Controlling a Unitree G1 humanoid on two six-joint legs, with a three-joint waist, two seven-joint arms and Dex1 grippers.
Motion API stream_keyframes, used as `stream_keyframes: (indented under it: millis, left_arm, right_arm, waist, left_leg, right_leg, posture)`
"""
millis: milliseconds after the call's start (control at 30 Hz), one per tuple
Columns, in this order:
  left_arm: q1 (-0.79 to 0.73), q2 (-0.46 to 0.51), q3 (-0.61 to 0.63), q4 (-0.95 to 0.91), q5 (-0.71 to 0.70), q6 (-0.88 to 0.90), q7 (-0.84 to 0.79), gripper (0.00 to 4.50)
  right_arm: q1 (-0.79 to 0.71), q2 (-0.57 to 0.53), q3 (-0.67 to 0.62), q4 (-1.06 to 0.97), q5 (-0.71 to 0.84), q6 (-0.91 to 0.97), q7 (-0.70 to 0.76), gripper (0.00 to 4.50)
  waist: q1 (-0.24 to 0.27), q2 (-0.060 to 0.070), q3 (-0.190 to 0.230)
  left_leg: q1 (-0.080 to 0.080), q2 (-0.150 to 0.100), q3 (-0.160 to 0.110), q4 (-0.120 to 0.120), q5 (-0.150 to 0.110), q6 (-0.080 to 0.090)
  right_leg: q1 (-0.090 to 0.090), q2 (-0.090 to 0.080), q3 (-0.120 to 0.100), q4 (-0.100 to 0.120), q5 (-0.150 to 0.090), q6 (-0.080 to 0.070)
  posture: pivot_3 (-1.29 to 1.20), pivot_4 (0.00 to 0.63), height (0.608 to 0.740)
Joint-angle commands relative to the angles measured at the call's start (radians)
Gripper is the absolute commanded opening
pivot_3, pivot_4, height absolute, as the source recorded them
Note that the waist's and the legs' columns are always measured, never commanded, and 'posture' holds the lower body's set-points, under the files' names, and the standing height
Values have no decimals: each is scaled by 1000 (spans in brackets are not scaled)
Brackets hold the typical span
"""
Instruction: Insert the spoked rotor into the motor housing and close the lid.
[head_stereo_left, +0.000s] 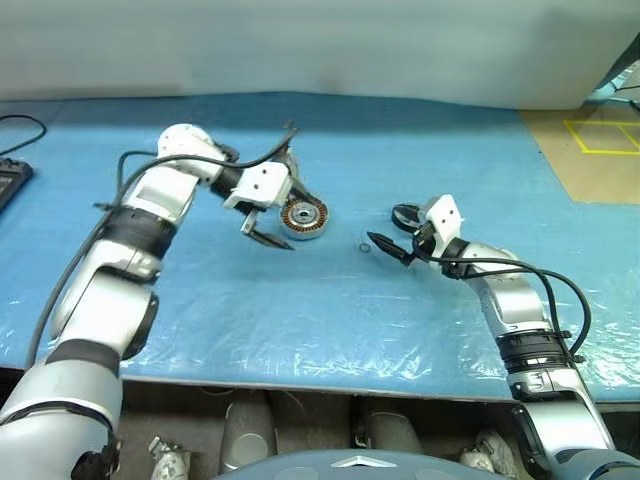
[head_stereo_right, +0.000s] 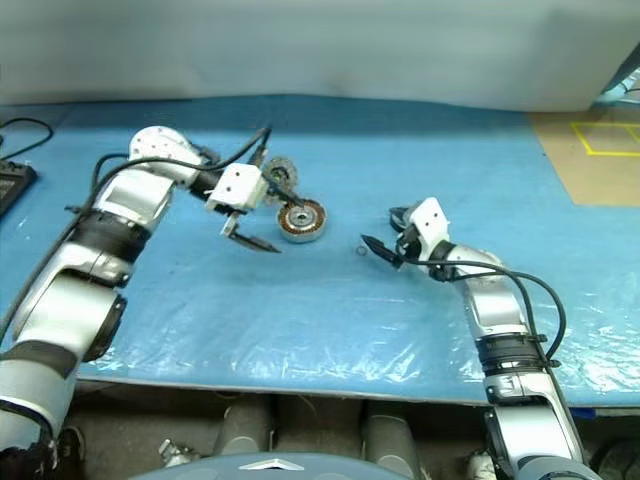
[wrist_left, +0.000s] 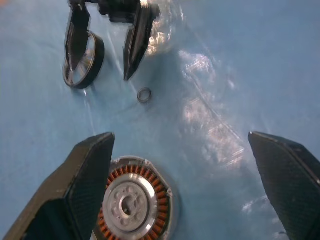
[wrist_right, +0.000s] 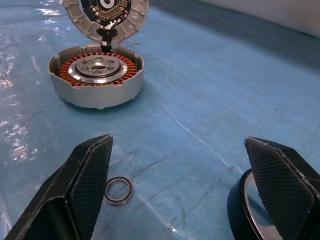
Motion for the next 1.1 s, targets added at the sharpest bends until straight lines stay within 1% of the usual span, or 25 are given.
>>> stream_keyframes:
  millis: [33,100,133,267,333,433,600,700,900,1100]
  left_arm:
    - [-119,-24,-106,200,191,-247,40,4500]
    - [-184,-50,-161,296,287,-331,88,4500]
    - [-215,-73,-177,336,318,-345,113,4500]
    - [-321,-147,-272,438,506,-363,309,4500]
    - [-359,-188,-291,469,557,-344,392,4500]
    - [-379,-233,-279,501,572,-325,422,4500]
    - [-374,-239,-317,523,655,-332,478,4500]
    - [-372,-245,-336,534,697,-321,516,4500]
    - [-380,-235,-326,545,713,-316,515,4500]
    - [-341,-219,-336,550,741,-316,515,4500]
  right_arm:
    - [-13,-9,-23,-40,4,-22,-13,4454]
    - [-20,-19,-32,-41,7,-21,-14,4454]
    - [-20,-27,-37,-44,11,-19,-11,4454]
    - [-5,-65,-46,-66,23,3,15,4454]
    - [5,-91,-46,-81,26,20,39,4454]
    - [9,-127,-49,-94,27,37,61,4454]
    - [8,-159,-63,-109,35,58,71,4454]
    - [13,-157,-65,-120,37,71,67,4454]
    - [-7,-148,-54,-106,24,76,61,4454]
    - [-28,-133,-43,-80,14,67,50,4454]
  waist:
    - [-3,0,0]
    - [-1,0,0]
    - [-1,0,0]
    - [9,-1,1]
    - [11,-1,1]
    - [12,-2,1]
    - [2,-2,1]
    - [3,-2,1]
    - [10,-2,1]
    - [10,-2,1]
  left_leg:
    - [0,0,0,0,0,0]
    - [-1,0,-1,-1,0,0]
    - [-1,0,-1,-1,0,0]
    - [-3,-1,-2,0,0,-1]
    - [-4,-1,-3,1,0,-1]
    - [-3,-2,-3,2,-1,-1]
    - [-1,-1,-3,2,0,-1]
    - [0,-1,-3,2,-1,-1]
    - [-1,-2,-3,2,0,-1]
    - [-1,-2,-3,2,0,-1]
  right_leg:
    - [0,0,0,0,0,0]
    - [0,1,0,-1,0,1]
    - [-1,2,-1,-1,0,1]
    - [0,1,-2,-1,1,1]
    - [0,0,-2,-1,1,2]
    - [1,0,-2,-1,2,3]
    - [1,0,-1,1,2,3]
    - [1,0,-1,1,2,3]
    - [1,0,-1,1,2,3]
    - [1,0,-1,1,2,3]
  posture:
    - [0,150,740]
    - [0,150,740]
    - [0,150,740]
    - [0,150,740]
    - [0,150,740]
    - [0,150,740]
    - [0,150,740]
    - [0,150,740]
    - [0,150,740]
    - [0,150,740]
